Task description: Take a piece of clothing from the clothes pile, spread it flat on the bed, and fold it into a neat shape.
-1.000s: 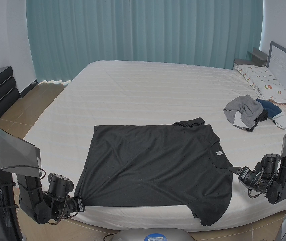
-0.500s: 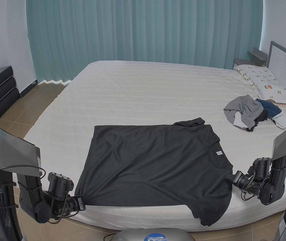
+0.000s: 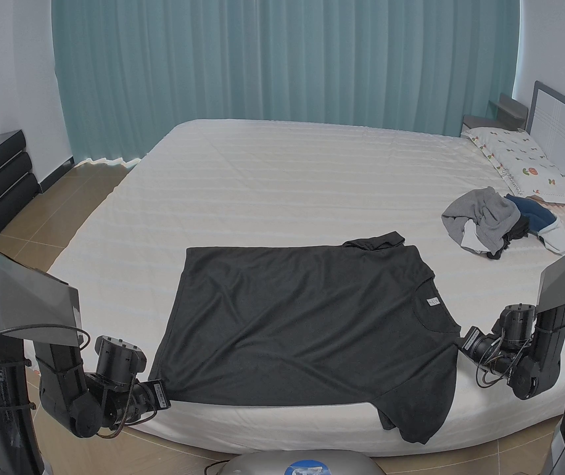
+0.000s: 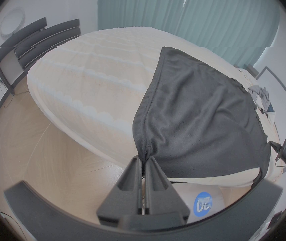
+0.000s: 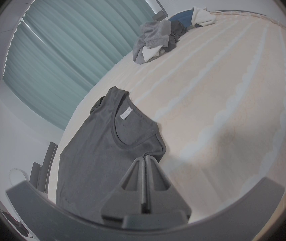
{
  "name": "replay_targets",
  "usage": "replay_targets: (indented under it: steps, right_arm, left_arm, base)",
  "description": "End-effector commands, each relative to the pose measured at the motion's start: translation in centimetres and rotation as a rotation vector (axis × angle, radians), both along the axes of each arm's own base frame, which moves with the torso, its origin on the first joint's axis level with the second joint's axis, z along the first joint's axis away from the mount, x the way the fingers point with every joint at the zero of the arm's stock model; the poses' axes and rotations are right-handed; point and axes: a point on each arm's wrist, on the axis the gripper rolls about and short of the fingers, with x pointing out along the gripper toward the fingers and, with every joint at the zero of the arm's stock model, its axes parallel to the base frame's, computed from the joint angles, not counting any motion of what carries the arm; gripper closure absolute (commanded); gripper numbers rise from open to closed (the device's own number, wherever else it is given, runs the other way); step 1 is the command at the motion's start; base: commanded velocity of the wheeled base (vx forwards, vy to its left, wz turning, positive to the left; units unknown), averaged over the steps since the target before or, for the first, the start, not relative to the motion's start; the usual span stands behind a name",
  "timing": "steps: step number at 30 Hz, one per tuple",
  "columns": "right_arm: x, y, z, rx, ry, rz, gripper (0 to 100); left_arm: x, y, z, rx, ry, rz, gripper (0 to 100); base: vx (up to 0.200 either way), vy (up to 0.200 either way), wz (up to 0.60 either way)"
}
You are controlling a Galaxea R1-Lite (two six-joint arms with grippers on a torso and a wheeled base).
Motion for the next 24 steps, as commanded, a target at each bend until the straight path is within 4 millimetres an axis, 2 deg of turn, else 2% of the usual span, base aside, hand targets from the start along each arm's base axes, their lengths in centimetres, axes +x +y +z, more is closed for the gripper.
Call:
replay_targets:
  steps: [1, 5, 11, 16, 17, 20, 24]
  right_arm:
    - [0.5, -0.3, 1.4, -0.004, -0.059, -0.009, 100]
    - [1.8, -0.4, 2.1, -0.006, -0.106, -0.013, 100]
    - [3.8, -0.4, 2.2, -0.007, -0.12, -0.009, 100]
    - [4.2, 0.0, 1.4, -0.005, -0.079, 0.004, 100]
    - [4.2, 0.1, 1.0, -0.005, -0.069, 0.006, 0]
    - [4.1, 0.0, 0.4, -0.003, -0.06, 0.007, 0]
    - [3.3, -0.2, 0.8, 0.004, -0.065, 0.009, 0]
  left_arm:
    - [0.9, -0.3, 0.3, -0.044, -0.036, 0.035, 100]
    - [1.9, -0.5, 0.5, -0.1, -0.069, 0.09, 100]
    - [2.0, -0.6, 0.4, -0.121, -0.066, 0.1, 100]
    - [1.9, -0.7, 0.3, -0.135, -0.057, 0.085, 100]
    - [1.9, -0.7, 0.3, -0.135, -0.057, 0.085, 100]
    - [2.0, -0.7, 0.3, -0.137, -0.056, 0.084, 100]
    - [2.1, -0.7, 0.3, -0.138, -0.059, 0.084, 100]
  base:
    - [0.0, 0.0, 0.0]
    - [0.0, 0.0, 0.0]
    - [0.0, 0.0, 0.0]
    - [0.0, 0.0, 0.0]
    - [0.0, 0.0, 0.0]
    - [0.0, 0.0, 0.0]
    - [0.0, 0.0, 0.0]
